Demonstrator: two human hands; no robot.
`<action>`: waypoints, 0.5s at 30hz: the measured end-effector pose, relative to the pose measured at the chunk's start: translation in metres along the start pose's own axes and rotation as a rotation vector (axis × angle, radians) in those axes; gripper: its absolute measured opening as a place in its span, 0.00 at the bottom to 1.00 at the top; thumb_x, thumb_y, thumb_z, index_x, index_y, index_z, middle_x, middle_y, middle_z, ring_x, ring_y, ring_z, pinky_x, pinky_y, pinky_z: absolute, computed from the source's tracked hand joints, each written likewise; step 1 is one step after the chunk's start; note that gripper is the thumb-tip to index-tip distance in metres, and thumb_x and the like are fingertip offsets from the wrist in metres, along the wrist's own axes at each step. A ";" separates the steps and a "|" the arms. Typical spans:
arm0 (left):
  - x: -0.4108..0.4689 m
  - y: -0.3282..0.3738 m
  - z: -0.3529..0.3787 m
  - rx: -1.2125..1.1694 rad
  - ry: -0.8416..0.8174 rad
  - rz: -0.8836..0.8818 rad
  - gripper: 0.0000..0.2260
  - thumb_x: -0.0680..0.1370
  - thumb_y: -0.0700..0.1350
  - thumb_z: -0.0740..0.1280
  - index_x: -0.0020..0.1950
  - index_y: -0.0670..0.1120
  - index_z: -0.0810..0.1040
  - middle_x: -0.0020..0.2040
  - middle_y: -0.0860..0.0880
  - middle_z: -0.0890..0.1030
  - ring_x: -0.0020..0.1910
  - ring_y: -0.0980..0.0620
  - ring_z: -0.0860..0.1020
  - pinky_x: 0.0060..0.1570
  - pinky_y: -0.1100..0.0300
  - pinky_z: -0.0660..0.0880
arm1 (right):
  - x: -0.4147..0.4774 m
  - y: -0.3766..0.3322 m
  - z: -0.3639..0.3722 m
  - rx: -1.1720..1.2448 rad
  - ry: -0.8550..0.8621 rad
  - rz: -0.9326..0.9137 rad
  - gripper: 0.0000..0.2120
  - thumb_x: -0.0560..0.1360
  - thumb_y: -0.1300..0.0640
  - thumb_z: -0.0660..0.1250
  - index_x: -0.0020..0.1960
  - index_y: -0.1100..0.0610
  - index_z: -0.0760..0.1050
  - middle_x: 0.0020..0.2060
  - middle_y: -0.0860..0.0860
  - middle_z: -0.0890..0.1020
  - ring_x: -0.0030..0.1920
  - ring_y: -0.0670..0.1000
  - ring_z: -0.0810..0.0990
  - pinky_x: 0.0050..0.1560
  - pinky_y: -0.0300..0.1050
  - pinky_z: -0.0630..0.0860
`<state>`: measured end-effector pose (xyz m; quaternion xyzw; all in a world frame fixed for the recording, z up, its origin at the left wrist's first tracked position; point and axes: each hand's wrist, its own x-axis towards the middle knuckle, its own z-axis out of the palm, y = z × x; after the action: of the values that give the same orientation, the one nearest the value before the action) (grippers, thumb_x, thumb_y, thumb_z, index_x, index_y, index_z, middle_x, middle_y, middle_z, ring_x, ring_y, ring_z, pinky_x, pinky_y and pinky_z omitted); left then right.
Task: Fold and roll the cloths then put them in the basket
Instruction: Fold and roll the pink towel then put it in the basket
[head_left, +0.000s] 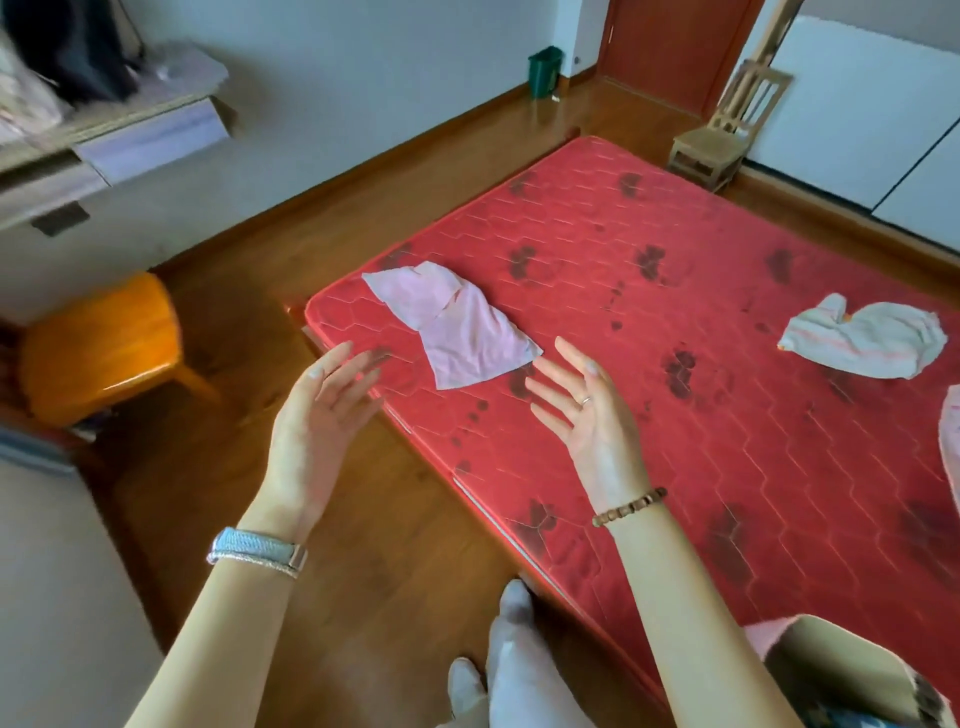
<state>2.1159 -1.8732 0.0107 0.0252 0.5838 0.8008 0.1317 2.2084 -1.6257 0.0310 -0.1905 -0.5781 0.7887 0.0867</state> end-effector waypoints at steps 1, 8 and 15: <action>0.003 0.001 -0.004 0.000 0.024 -0.004 0.23 0.83 0.55 0.54 0.74 0.45 0.69 0.69 0.45 0.76 0.68 0.44 0.75 0.65 0.48 0.74 | 0.008 0.001 0.008 0.003 -0.012 0.013 0.16 0.84 0.49 0.53 0.66 0.47 0.73 0.63 0.51 0.80 0.62 0.51 0.80 0.68 0.58 0.72; 0.045 0.010 -0.020 0.045 0.128 -0.006 0.20 0.84 0.58 0.50 0.67 0.52 0.75 0.65 0.52 0.80 0.65 0.50 0.78 0.66 0.48 0.71 | 0.076 0.005 0.050 0.036 -0.091 0.077 0.16 0.83 0.47 0.53 0.65 0.47 0.74 0.60 0.50 0.82 0.61 0.51 0.81 0.68 0.59 0.71; 0.124 0.018 -0.033 0.024 0.180 -0.036 0.22 0.83 0.59 0.51 0.68 0.50 0.75 0.65 0.50 0.80 0.65 0.49 0.78 0.68 0.45 0.70 | 0.160 -0.013 0.075 0.037 -0.123 0.112 0.16 0.82 0.45 0.54 0.64 0.46 0.75 0.62 0.51 0.81 0.60 0.52 0.82 0.66 0.55 0.74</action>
<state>1.9870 -1.8789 0.0034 -0.0555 0.6032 0.7902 0.0928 2.0311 -1.6309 0.0305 -0.1721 -0.5562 0.8130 0.0102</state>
